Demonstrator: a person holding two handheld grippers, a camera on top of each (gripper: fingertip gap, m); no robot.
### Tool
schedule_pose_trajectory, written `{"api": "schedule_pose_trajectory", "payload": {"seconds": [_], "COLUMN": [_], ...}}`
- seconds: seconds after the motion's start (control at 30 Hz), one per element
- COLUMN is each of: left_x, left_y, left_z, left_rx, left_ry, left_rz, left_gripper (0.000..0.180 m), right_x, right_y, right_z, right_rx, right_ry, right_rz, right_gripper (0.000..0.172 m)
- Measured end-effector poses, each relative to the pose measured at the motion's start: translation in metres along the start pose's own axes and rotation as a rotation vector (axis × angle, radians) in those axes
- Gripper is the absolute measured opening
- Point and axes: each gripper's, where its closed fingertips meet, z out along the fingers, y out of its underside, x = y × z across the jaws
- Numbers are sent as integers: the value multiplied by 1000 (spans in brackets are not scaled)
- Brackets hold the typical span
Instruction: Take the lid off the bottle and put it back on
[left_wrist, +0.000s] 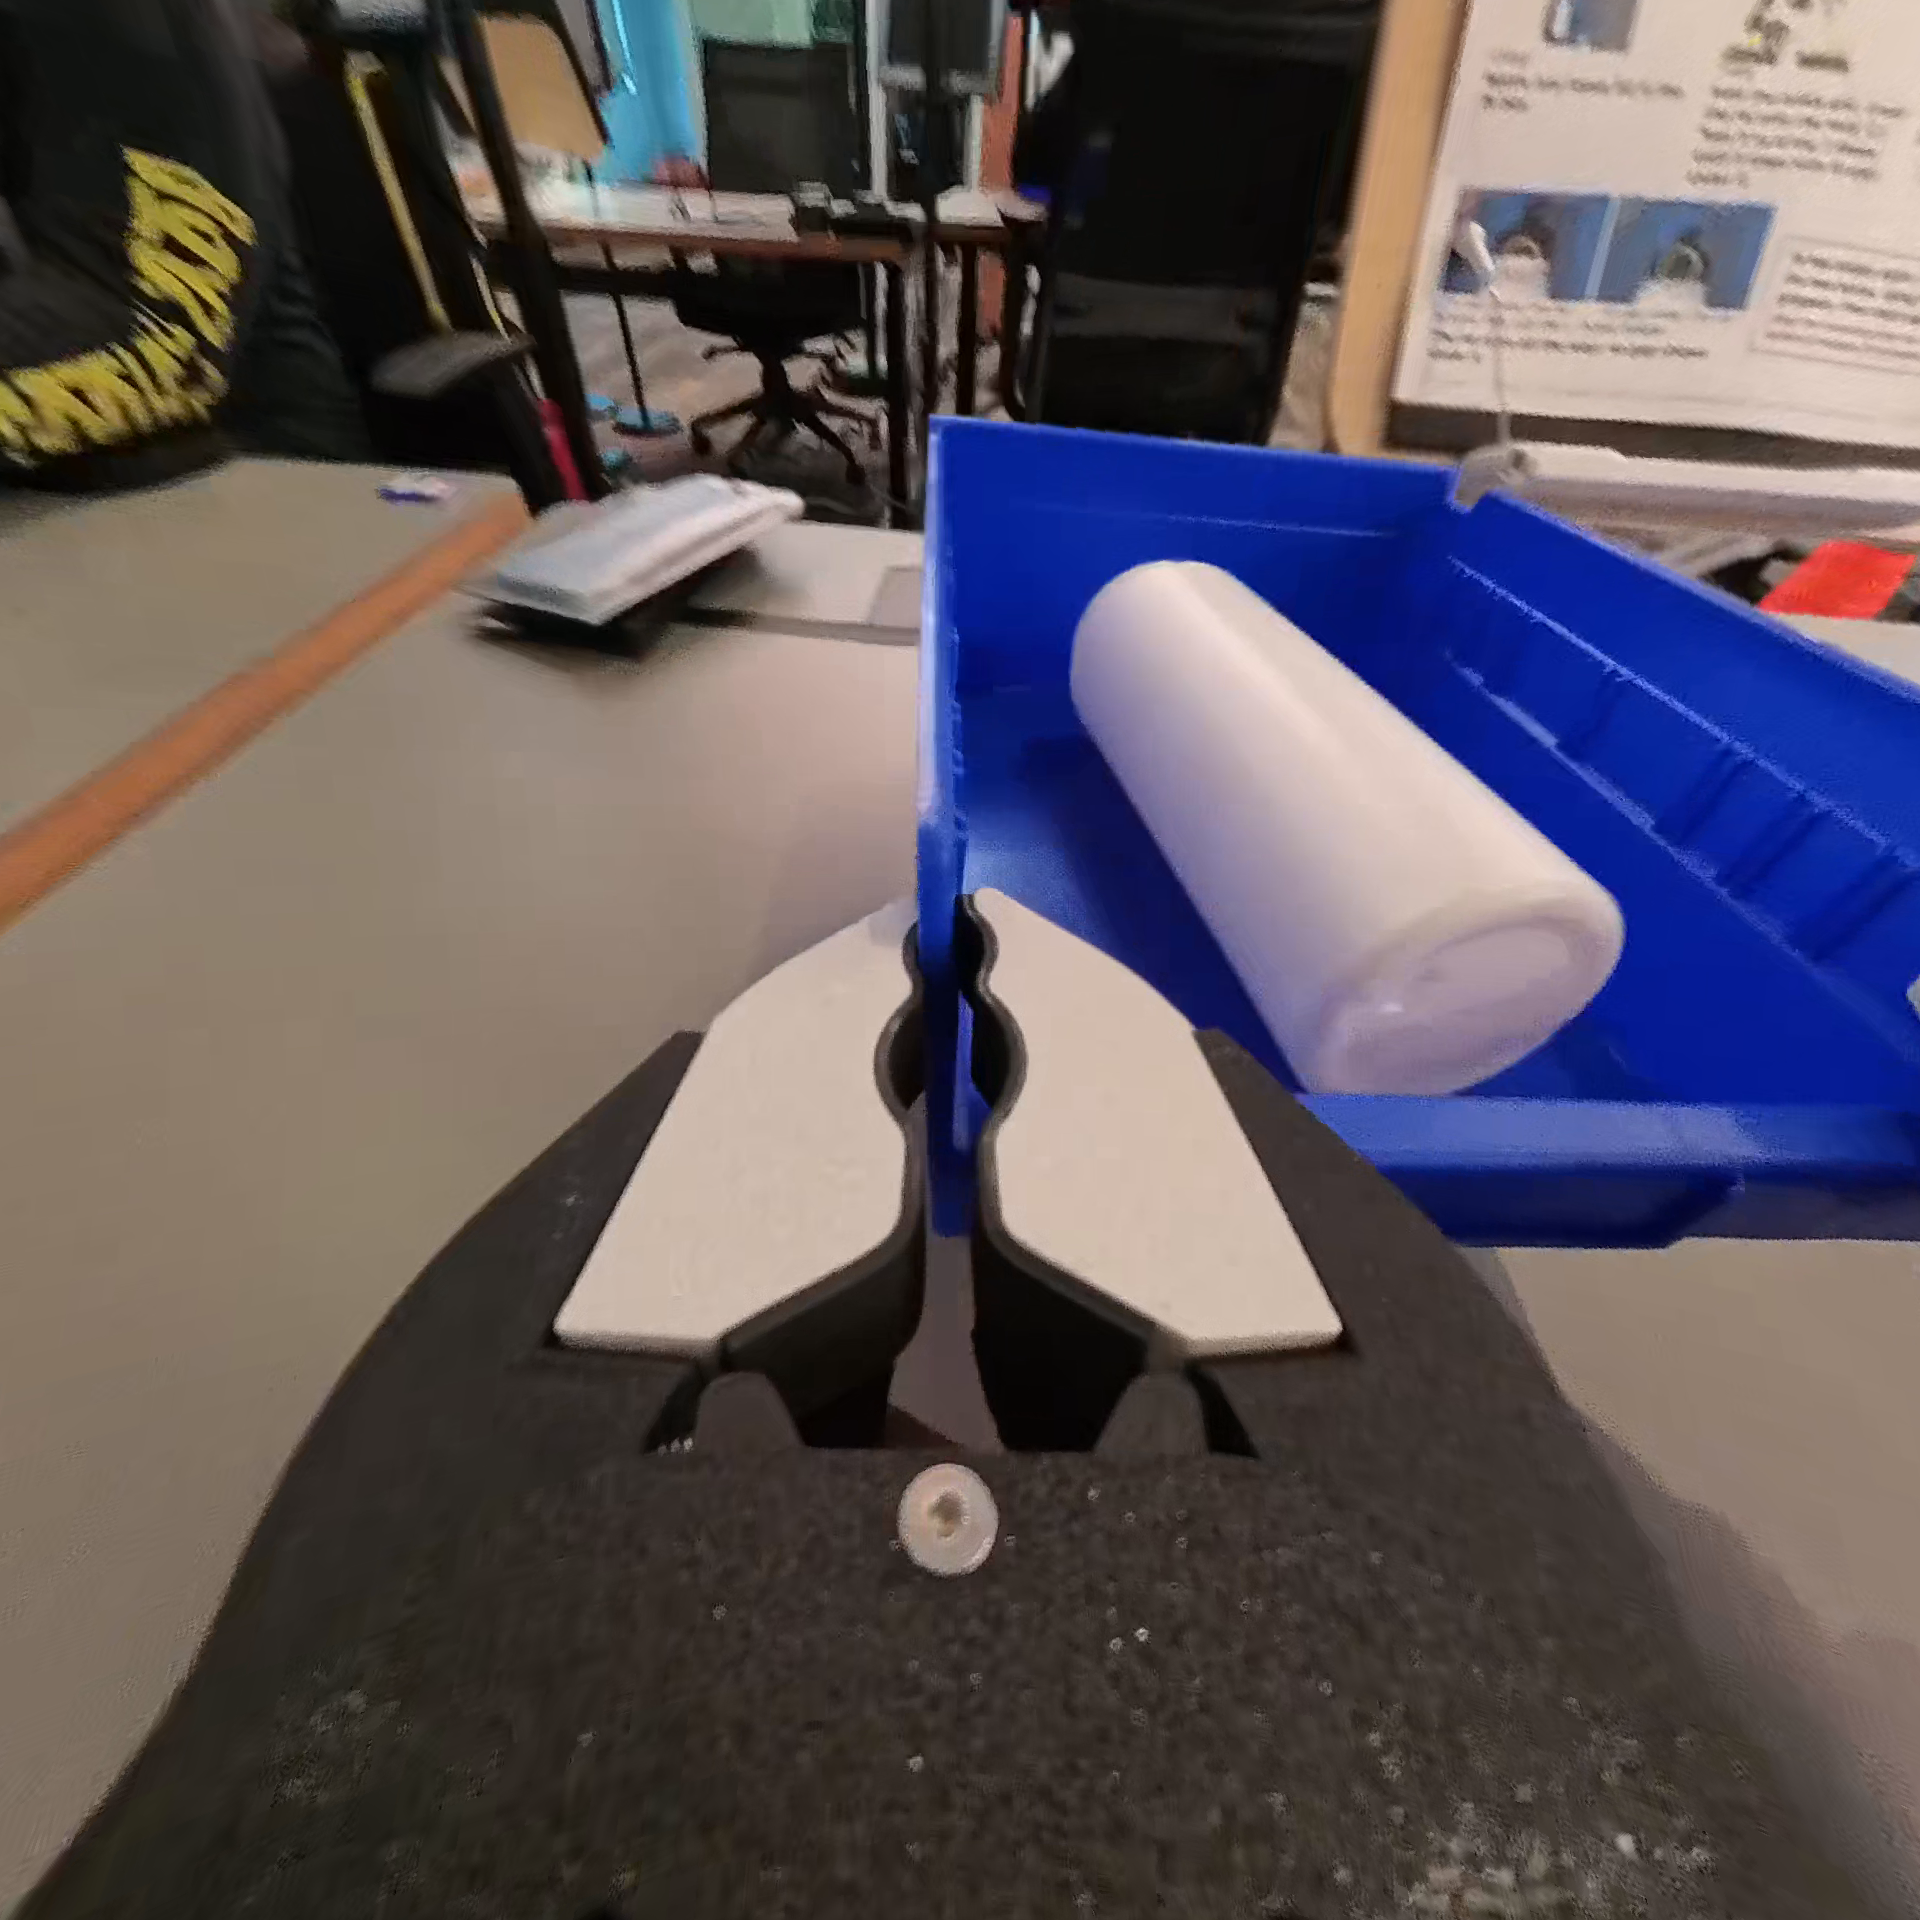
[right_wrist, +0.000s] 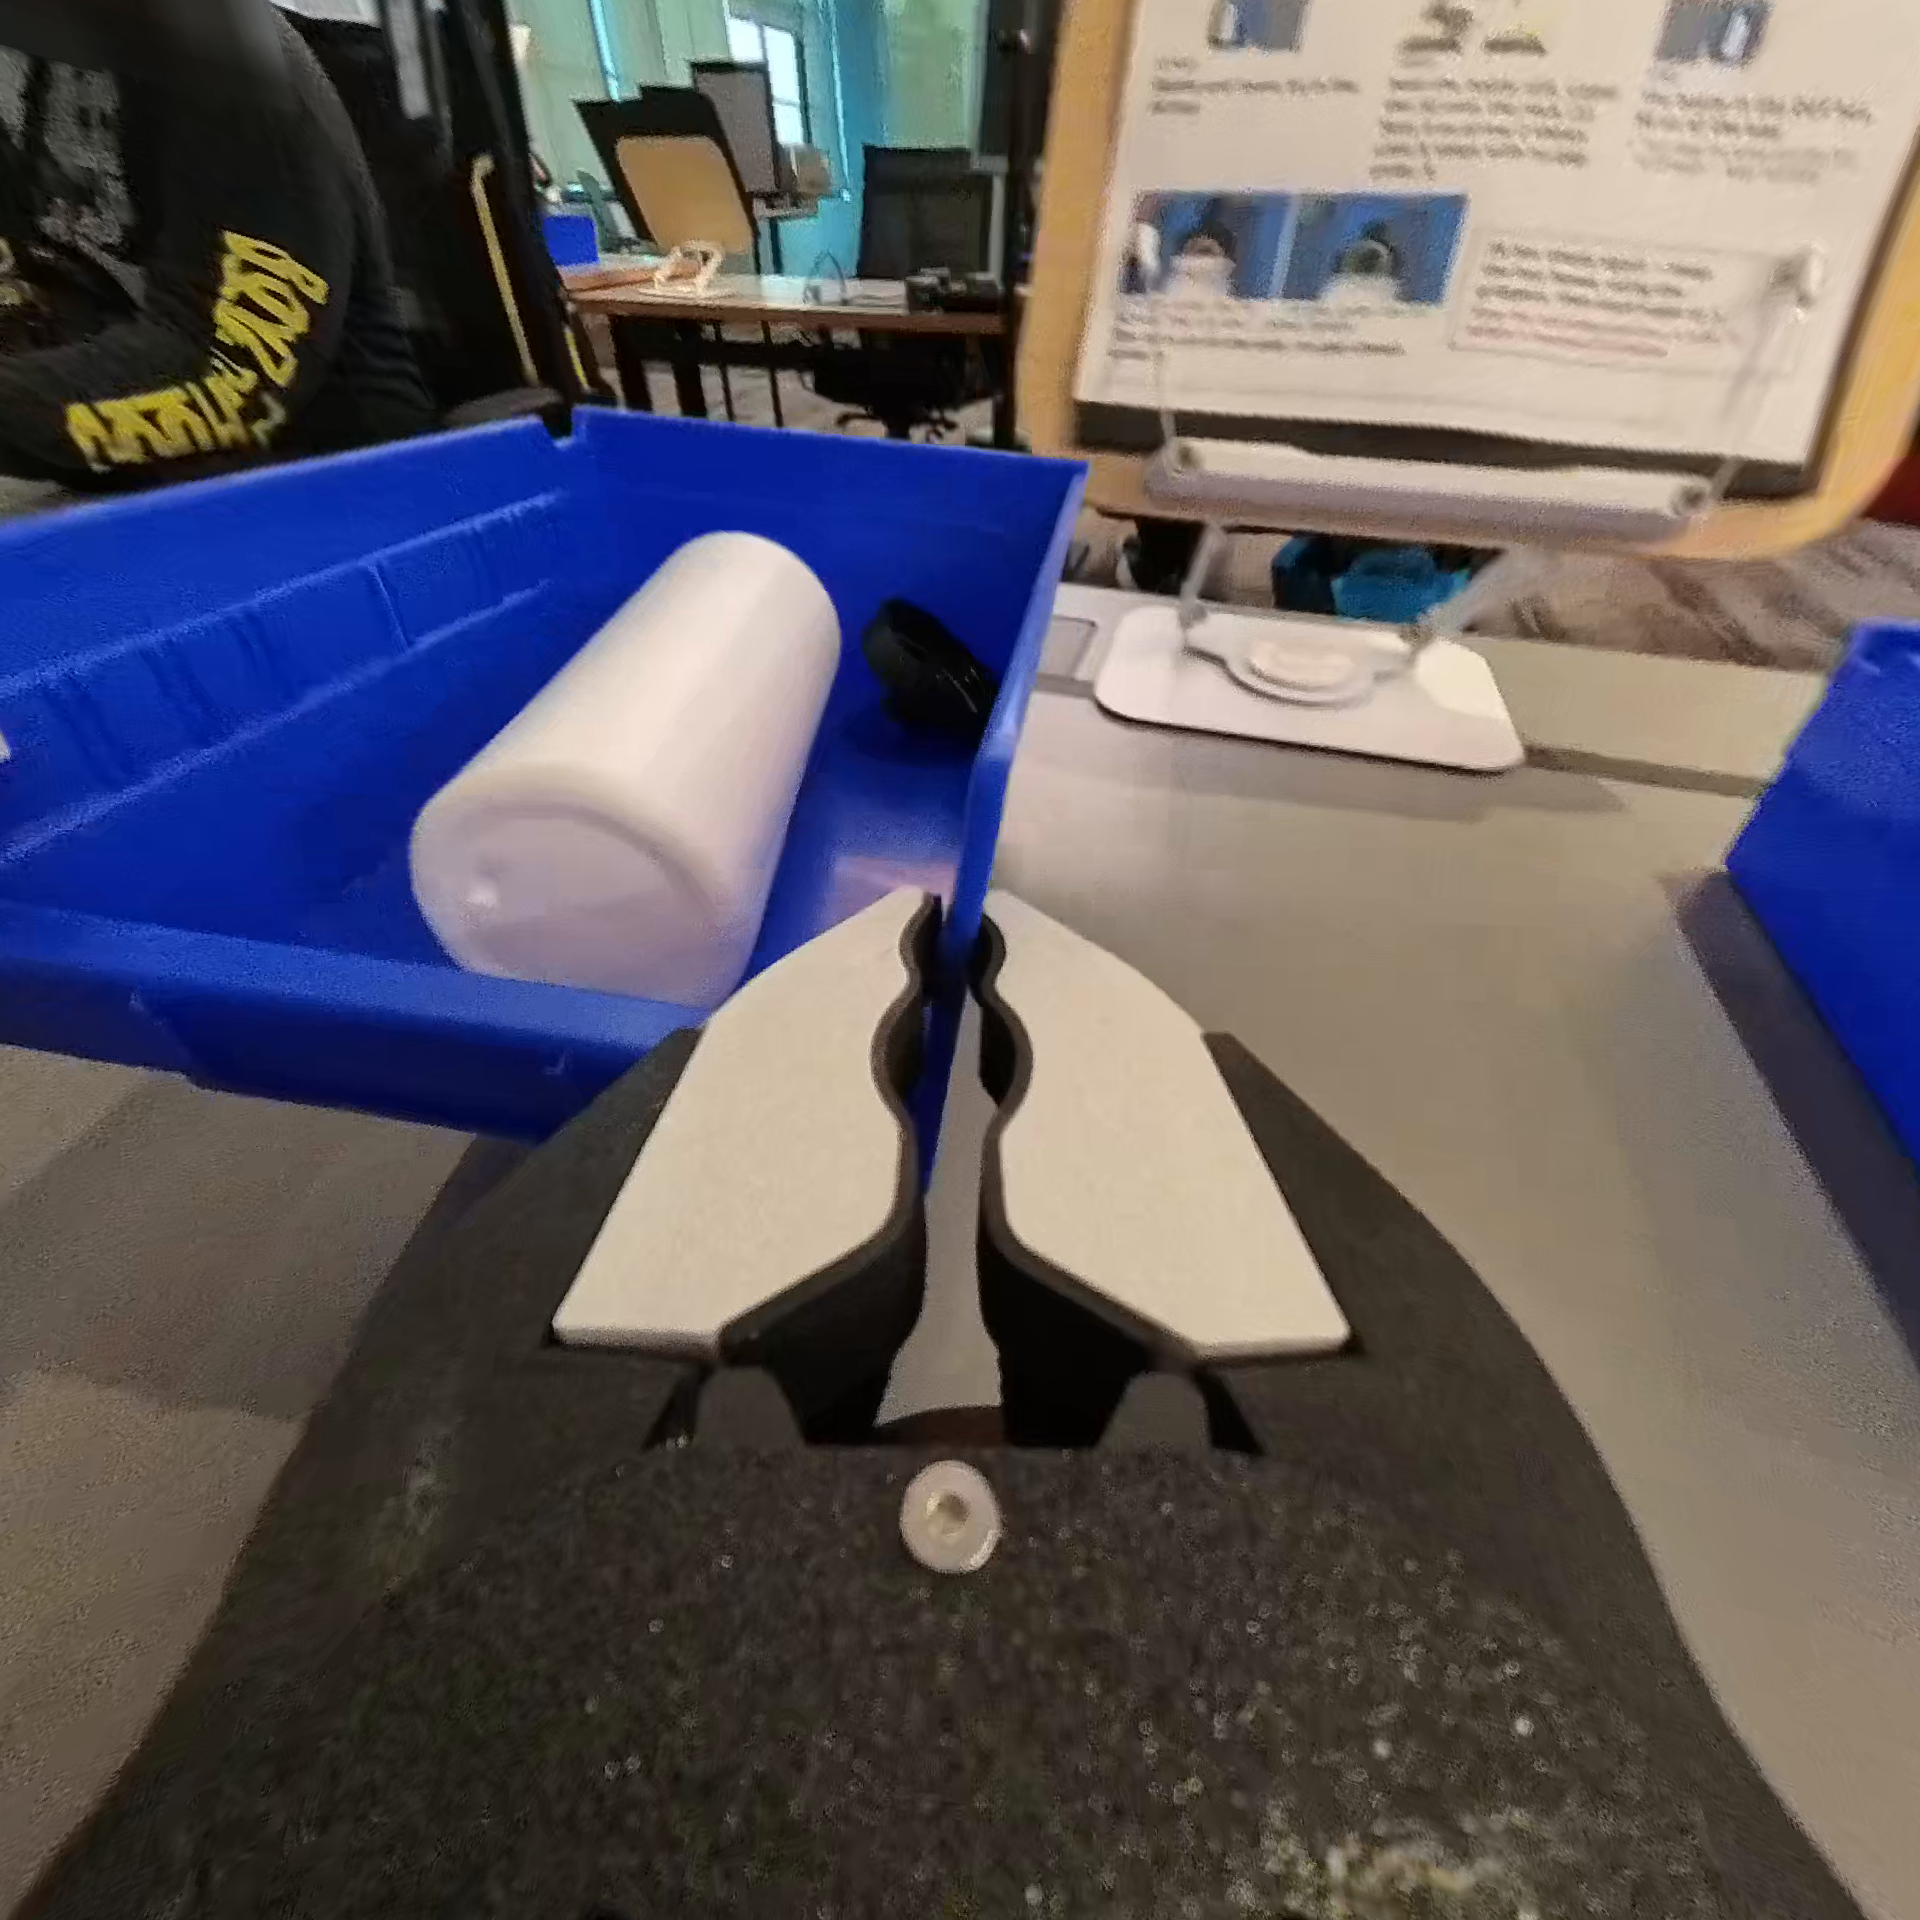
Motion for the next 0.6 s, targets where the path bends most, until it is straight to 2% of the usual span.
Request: {"api": "schedule_pose_trajectory", "payload": {"seconds": [0.13,0.3,0.43,0.6], "left_x": [-56,-103,-121,-123], "left_y": [2,28,46,54], "left_z": [8,31,47,52], "left_rx": [9,-56,-106,-141], "left_ry": [-17,11,27,12], "left_rz": [-8,-36,-71,-65], "left_gripper": [1,2,2,2], "right_x": [-54,-101,-122,-126], "right_y": [1,21,39,50], "right_z": [23,48,53,62], "right_rx": [-4,-45,-106,-247], "right_ry": [-42,-38,-90,-216], "right_rz": [-4,-7,16,181], "right_gripper": [4,5,8,11]}}
